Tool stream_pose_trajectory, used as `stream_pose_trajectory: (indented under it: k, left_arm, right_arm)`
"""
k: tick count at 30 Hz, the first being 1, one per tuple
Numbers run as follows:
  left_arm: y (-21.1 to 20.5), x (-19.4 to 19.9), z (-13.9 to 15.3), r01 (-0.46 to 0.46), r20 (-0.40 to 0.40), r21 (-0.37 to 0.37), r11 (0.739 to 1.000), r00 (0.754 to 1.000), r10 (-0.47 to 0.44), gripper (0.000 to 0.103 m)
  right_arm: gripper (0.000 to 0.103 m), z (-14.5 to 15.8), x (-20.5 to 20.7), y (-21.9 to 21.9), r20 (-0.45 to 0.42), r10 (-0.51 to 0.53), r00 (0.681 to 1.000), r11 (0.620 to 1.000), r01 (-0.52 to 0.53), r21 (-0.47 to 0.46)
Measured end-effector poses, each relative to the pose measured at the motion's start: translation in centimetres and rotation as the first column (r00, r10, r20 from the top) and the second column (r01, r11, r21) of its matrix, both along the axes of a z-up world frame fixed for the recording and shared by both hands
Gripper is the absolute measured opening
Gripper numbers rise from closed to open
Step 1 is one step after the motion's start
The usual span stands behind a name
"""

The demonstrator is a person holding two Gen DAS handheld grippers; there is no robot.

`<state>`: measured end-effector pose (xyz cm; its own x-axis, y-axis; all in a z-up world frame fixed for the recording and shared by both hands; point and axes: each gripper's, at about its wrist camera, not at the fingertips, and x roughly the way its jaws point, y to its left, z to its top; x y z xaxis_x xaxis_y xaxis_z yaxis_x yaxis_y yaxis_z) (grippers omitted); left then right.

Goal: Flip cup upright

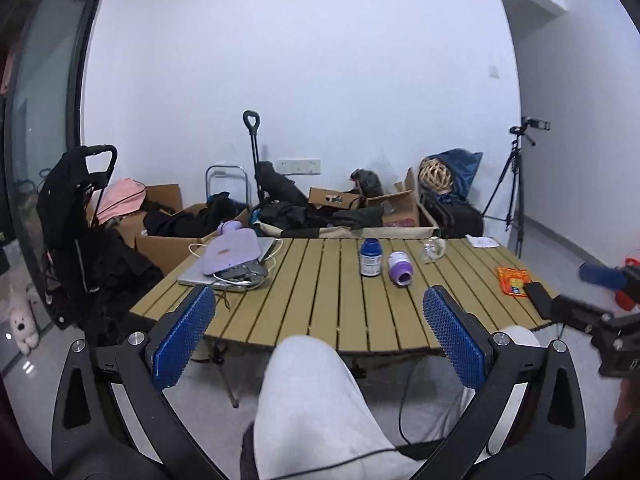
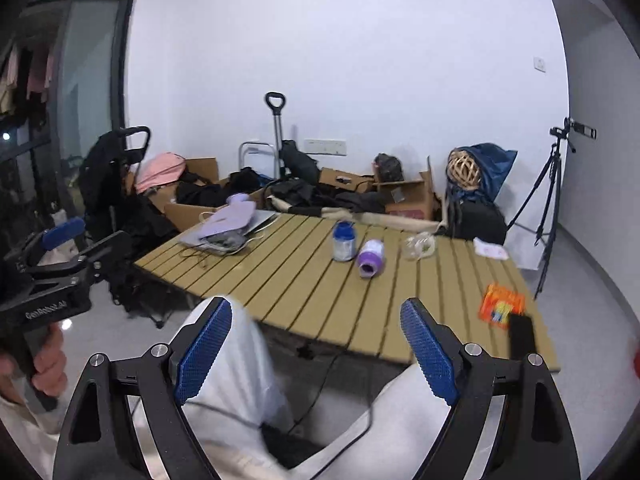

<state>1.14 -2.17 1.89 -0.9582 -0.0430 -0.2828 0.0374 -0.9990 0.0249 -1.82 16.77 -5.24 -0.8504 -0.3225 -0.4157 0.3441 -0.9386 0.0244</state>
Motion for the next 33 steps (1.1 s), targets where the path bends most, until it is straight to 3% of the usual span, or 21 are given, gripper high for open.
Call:
stream_pose_trajectory:
  k: [4, 6, 10, 33]
  left_arm:
    - [0.3, 1.5, -1.8, -0.012, -0.032, -0.027, 1.000, 0.999, 0.011, 0.103]
    - [0.4, 1.6, -1.9, 0.016, -0.019, -0.019, 1.000, 1.000, -0.016, 0.103]
    - [1.0, 2.7, -1.4, 0.029, -0.065, -0.046, 0.999, 0.997, -0.032, 0.103]
    - [0.6, 3.8, -1.3, 0.017, -0.079, -0.026, 1.000, 0.997, -0.019, 0.103]
  right_arm:
    - [0.090, -1.8, 2.2, -0.1, -0.046, -0.008, 0.999, 0.999, 0.007, -0.033]
    - [0.090, -1.4, 2.2, 0.4, -0.059, -0.047, 0.997, 0.998, 0.045, -0.041]
    - [0.090, -0.5, 2.6, 1.2, -0.089, -0.072, 0.993, 0.996, 0.067, -0.063]
    - [0.090, -0.5, 2.8, 0.3, -0.084, -0.052, 0.995, 0.998, 0.050, -0.028]
